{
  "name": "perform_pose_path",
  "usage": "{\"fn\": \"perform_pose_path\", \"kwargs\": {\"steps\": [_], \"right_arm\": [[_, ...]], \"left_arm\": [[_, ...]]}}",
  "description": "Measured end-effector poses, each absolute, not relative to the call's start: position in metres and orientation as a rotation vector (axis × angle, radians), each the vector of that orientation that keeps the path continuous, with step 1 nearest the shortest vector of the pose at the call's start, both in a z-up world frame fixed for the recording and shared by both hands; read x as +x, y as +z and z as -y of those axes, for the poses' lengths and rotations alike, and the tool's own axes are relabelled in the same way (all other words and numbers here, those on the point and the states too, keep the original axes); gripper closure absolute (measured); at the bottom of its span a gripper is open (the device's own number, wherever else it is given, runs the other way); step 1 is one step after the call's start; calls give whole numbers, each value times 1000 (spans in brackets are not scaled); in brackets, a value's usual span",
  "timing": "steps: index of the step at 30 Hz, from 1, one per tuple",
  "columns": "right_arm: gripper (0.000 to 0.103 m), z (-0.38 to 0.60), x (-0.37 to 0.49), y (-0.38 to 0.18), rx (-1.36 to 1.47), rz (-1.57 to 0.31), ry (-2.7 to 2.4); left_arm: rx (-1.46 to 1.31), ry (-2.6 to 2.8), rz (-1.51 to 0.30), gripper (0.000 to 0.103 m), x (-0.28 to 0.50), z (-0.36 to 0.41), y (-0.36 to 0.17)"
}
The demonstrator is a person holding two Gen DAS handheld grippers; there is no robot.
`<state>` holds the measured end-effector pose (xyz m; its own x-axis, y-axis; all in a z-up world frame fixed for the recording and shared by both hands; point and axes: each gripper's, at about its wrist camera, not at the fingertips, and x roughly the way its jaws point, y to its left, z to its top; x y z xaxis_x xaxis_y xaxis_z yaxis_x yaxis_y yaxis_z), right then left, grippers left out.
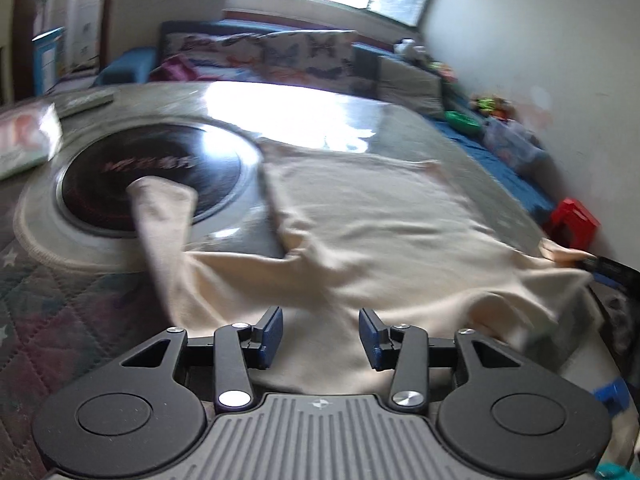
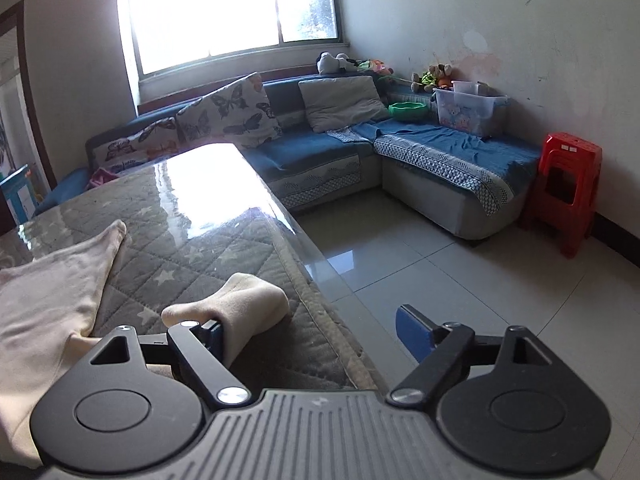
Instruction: Fold clothes
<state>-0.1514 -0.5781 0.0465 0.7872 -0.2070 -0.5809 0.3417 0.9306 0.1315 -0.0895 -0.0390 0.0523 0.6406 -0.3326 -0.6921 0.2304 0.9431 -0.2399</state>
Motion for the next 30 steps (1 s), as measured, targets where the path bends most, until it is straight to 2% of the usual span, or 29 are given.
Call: {"fn": "perform_pose_path", "kwargs": {"steps": [3, 7, 13, 22, 30], "right_arm": [[18, 584, -151, 49, 276, -586, -286], [17, 599, -157, 50, 379, -548, -294], [17, 627, -171, 42, 534, -517, -338], [17, 609, -177, 53, 359, -525, -316], [22, 509, -162, 82, 100, -586, 97]], "left_arm": [[-152, -277, -850, 80, -79, 30, 40], [-137, -265, -849, 89, -80, 27, 37], [-148, -256, -856, 90, -79, 24, 37], [-118, -201, -854, 89, -80, 20, 41], [-3, -378, -772, 89, -120, 61, 72]]}}
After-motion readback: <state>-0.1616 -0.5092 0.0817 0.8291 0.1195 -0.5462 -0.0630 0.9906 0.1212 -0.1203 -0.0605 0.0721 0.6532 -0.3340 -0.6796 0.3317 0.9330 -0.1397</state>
